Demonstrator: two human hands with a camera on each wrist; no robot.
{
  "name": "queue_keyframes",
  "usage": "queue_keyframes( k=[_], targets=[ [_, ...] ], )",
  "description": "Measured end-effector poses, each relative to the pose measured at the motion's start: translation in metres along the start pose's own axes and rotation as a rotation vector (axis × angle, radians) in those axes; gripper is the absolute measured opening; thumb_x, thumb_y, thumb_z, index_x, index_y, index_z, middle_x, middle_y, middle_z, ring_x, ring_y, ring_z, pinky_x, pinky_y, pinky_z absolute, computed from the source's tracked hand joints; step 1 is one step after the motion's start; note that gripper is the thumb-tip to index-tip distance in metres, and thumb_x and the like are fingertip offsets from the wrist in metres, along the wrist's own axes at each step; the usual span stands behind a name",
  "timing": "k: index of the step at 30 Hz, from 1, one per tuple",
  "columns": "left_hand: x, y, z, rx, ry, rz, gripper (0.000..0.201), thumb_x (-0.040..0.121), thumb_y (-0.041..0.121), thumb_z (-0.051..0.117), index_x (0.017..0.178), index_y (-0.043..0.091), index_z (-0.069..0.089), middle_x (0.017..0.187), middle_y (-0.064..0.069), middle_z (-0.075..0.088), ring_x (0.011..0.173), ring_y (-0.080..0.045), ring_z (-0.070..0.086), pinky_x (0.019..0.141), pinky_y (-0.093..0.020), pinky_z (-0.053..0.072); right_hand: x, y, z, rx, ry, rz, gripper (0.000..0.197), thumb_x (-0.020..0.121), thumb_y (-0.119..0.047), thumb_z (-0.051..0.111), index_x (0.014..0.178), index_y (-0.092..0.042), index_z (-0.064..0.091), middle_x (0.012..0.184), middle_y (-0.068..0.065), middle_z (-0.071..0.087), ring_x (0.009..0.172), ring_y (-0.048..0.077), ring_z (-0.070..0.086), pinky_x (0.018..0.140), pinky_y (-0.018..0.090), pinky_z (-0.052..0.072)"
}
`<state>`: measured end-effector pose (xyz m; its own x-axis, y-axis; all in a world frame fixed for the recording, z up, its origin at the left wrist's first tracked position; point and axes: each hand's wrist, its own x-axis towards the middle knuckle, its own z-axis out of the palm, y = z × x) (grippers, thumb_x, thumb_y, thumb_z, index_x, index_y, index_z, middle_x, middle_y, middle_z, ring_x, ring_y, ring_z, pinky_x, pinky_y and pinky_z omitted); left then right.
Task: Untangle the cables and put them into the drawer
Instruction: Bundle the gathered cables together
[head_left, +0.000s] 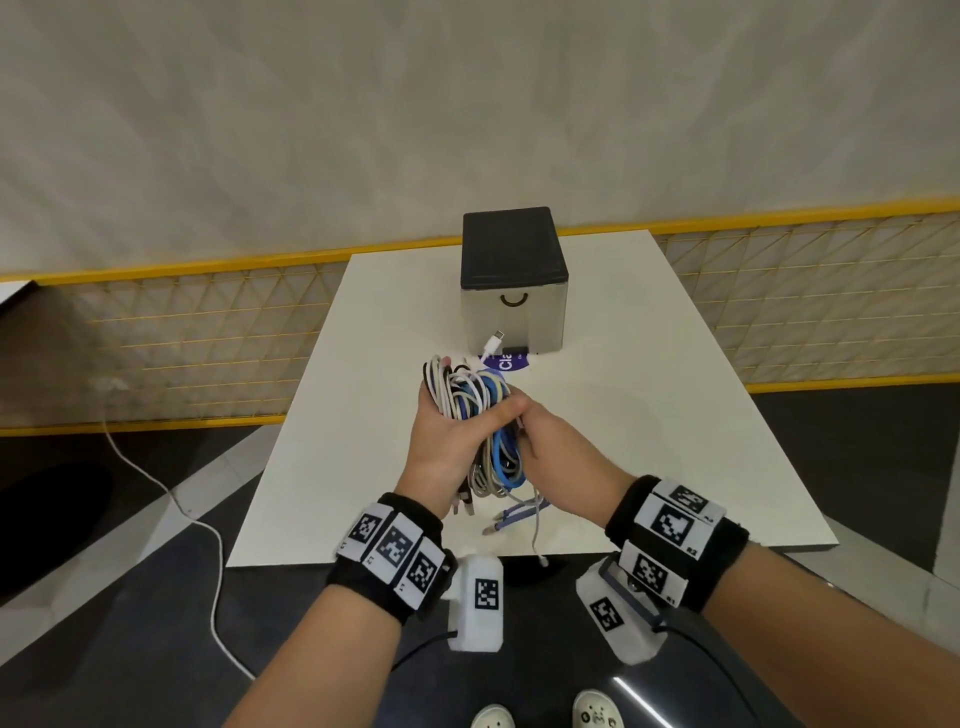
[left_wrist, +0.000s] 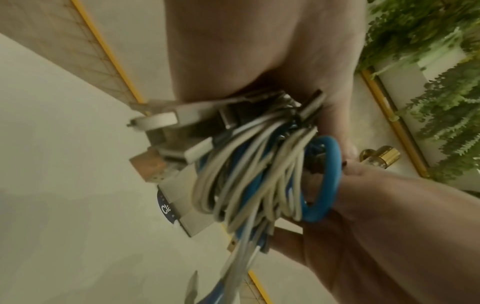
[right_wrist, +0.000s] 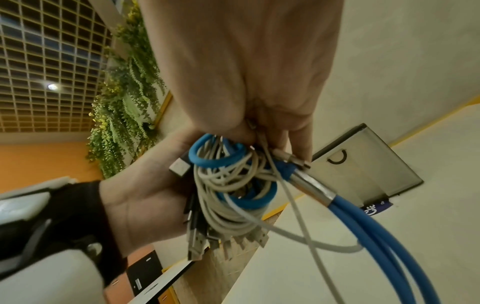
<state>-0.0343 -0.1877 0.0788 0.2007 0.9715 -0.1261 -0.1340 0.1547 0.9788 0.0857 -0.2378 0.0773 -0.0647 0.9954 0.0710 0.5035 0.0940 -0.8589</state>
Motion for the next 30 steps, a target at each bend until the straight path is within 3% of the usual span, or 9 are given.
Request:
queue_keyframes(
  k=[4,6,8,12,14,17,22,25,30],
  targets=[
    [0.002,-0.003,0.002,-0.05,0.046,-0.047,0.071,0.058,0.01,0.092,0.116,0.026,0.054,0.106,-0.008,0.072,0.096,-0.022,0.072,0.083,-0.036,0.058,0.0,-0.003,-0.013,-0.002,-0.151,0.051,0.045,0.091,0.002,0.039,0.133,-0.015,0.039,0.098,-0.006,0.054,0.078,-0.005,0.055,0.071,0.008,0.041],
    [0.0,-0.003,0.002,-0.074,0.073,-0.073,0.081,0.052,0.017,0.089,0.125,0.016,0.055,0.108,-0.014,0.072,0.097,-0.028,0.072,0.085,-0.042,0.059,-0.001,-0.004,-0.018,0.033,-0.24,0.082,0.051,0.091,0.0,0.043,0.138,-0.02,0.035,0.108,-0.008,0.055,0.08,-0.015,0.054,0.069,0.003,0.04],
    [-0.002,-0.004,0.002,-0.061,0.091,-0.081,0.065,0.061,0.012,0.086,0.12,0.006,0.06,0.105,-0.02,0.072,0.09,-0.029,0.073,0.08,-0.042,0.061,-0.001,-0.004,-0.025,0.118,-0.29,0.074,0.058,0.091,-0.002,0.045,0.14,-0.031,0.036,0.131,-0.008,0.051,0.104,-0.01,0.052,0.084,0.006,0.042],
    [-0.001,0.0,-0.003,-0.047,0.095,-0.104,0.039,0.078,0.0,0.076,0.115,-0.001,0.064,0.097,-0.019,0.073,0.08,-0.027,0.072,0.07,-0.036,0.061,-0.007,0.007,-0.039,0.293,-0.348,0.086,0.072,0.092,-0.005,0.049,0.134,-0.059,0.028,0.128,-0.015,0.054,0.098,-0.002,0.058,0.082,0.016,0.048],
    [0.0,0.006,-0.006,-0.066,0.084,-0.105,0.036,0.08,0.001,0.074,0.115,0.0,0.065,0.1,-0.02,0.074,0.087,-0.032,0.073,0.075,-0.041,0.062,-0.012,0.02,-0.036,0.297,-0.376,0.108,0.077,0.09,-0.007,0.057,0.142,-0.052,0.023,0.126,-0.009,0.058,0.108,0.008,0.06,0.087,0.026,0.053],
    [0.002,0.014,-0.011,-0.081,0.054,-0.078,0.036,0.081,-0.001,0.073,0.116,0.007,0.066,0.105,-0.019,0.073,0.096,-0.035,0.072,0.082,-0.045,0.06,-0.018,0.045,-0.028,0.288,-0.293,0.214,0.057,0.088,-0.01,0.064,0.137,-0.027,0.04,0.118,0.007,0.063,0.1,0.019,0.068,0.093,0.037,0.054],
    [0.004,0.015,-0.012,-0.005,0.025,0.003,0.043,0.079,-0.005,0.074,0.111,0.022,0.066,0.096,-0.005,0.074,0.086,-0.021,0.072,0.073,-0.035,0.06,-0.021,0.056,-0.017,-0.026,-0.013,0.255,0.015,0.089,-0.018,0.059,0.104,-0.016,0.058,0.11,0.002,0.043,0.094,0.017,0.06,0.072,0.011,0.046],
    [0.003,0.016,-0.007,0.039,0.028,0.042,0.047,0.077,-0.004,0.077,0.119,0.011,0.063,0.099,-0.009,0.073,0.091,-0.025,0.073,0.08,-0.04,0.061,-0.02,0.048,-0.014,-0.159,0.018,0.3,0.013,0.094,-0.025,0.05,0.086,-0.014,0.049,0.084,0.004,0.053,0.07,0.019,0.054,0.06,0.018,0.04],
    [0.003,0.016,-0.002,0.057,0.008,0.063,0.045,0.075,-0.003,0.08,0.106,0.025,0.063,0.1,-0.006,0.073,0.093,-0.022,0.073,0.082,-0.04,0.06,-0.01,0.035,-0.012,0.265,-0.083,0.401,0.014,0.098,-0.017,0.046,0.105,-0.006,0.053,0.087,0.016,0.072,0.062,0.013,0.069,0.062,0.025,0.056]
  ],
)
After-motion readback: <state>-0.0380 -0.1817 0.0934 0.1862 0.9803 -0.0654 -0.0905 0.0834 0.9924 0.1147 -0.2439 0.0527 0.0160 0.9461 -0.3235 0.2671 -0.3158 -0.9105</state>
